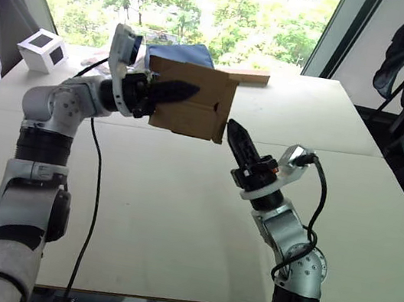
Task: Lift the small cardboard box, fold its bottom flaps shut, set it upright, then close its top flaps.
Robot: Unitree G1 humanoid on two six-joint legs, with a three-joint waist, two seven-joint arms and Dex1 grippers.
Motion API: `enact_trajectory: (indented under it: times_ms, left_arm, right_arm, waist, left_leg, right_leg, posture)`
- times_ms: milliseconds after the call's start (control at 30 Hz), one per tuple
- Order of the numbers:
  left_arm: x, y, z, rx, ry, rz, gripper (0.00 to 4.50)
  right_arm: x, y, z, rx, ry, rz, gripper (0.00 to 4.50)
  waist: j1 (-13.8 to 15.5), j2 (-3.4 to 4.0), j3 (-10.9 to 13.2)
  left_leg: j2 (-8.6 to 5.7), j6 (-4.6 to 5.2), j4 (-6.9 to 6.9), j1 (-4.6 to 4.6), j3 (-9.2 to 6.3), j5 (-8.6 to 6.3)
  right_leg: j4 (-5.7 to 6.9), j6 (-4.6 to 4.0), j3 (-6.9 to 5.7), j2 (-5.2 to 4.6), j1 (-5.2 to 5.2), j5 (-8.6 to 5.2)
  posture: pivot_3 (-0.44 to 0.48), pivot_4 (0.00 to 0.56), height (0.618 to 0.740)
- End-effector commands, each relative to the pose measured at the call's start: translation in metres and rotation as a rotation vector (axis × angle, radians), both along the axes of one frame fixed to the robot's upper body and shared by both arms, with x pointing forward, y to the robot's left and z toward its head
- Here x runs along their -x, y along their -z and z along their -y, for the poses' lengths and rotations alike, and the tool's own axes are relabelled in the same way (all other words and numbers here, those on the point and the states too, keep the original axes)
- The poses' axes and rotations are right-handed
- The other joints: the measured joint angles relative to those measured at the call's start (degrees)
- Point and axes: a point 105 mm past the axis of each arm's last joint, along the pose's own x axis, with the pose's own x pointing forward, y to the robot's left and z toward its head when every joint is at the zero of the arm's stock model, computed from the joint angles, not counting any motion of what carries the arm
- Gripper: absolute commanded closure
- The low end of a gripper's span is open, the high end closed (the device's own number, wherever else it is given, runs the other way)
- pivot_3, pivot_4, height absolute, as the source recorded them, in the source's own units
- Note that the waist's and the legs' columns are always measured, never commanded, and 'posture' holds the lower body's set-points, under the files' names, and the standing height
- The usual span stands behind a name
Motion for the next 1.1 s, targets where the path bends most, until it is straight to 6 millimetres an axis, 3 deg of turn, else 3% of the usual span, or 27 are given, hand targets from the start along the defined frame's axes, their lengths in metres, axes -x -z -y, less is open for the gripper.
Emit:
enact_trajectory:
  times_ms: [33,400,633,900,1000,1100]
  left_arm:
    - [0.004,-0.017,0.0,0.031,0.009,0.06,4.5]
    - [0.008,-0.013,0.003,0.02,0.017,0.065,4.5]
    - [0.006,-0.017,0.007,0.055,0.011,0.071,4.5]
    - [0.005,-0.018,0.004,0.06,0.003,0.069,4.5]
    - [0.006,-0.02,0.003,0.06,0.005,0.071,4.5]
    - [0.007,-0.02,0.002,0.062,0.009,0.07,4.5]
  right_arm:
    - [0.006,-0.01,-0.002,-0.016,-0.011,0.043,3.54]
    - [0.004,-0.029,-0.015,-0.118,-0.072,0.053,3.54]
    - [0.011,-0.028,-0.032,-0.077,-0.138,0.065,3.54]
    - [0.029,-0.04,-0.012,0.008,-0.094,0.178,3.54]
    - [0.04,-0.05,0.006,0.064,-0.053,0.239,3.54]
    - [0.038,-0.055,0.029,0.072,0.017,0.245,3.54]
  waist:
    - [0.0,0.0,0.0]
    - [-0.02,0.0,0.0]
    - [-0.04,0.0,0.0]
    - [0.04,0.0,0.0]
    - [0.04,0.0,0.0]
    - [0.07,0.0,0.0]
  left_leg:
    - [0.0,0.0,0.0,0.0,0.0,0.0]
    - [0.0,0.0,-0.02,0.0,0.0,0.0]
    - [0.0,0.0,-0.02,0.0,0.0,0.0]
    - [0.0,0.0,-0.02,0.0,0.0,0.0]
    - [0.0,0.0,-0.02,0.0,0.0,0.0]
    - [0.0,0.0,-0.02,0.0,0.0,0.0]
  right_leg:
    - [0.0,0.0,0.0,0.0,0.0,0.0]
    - [0.0,0.0,0.01,0.0,-0.01,0.0]
    - [0.0,0.0,0.0,0.0,-0.02,0.0]
    - [0.0,0.0,0.0,0.0,-0.02,0.0]
    - [-0.01,0.0,0.0,-0.01,-0.01,0.0]
    - [-0.02,0.0,0.0,-0.01,0.0,0.0]
  posture:
    - [0.0,0.15,0.74]
    - [0.0,0.15,0.74]
    - [0.0,0.15,0.74]
    - [0.0,0.15,0.74]
    - [0.0,0.15,0.74]
    - [0.0,0.15,0.74]
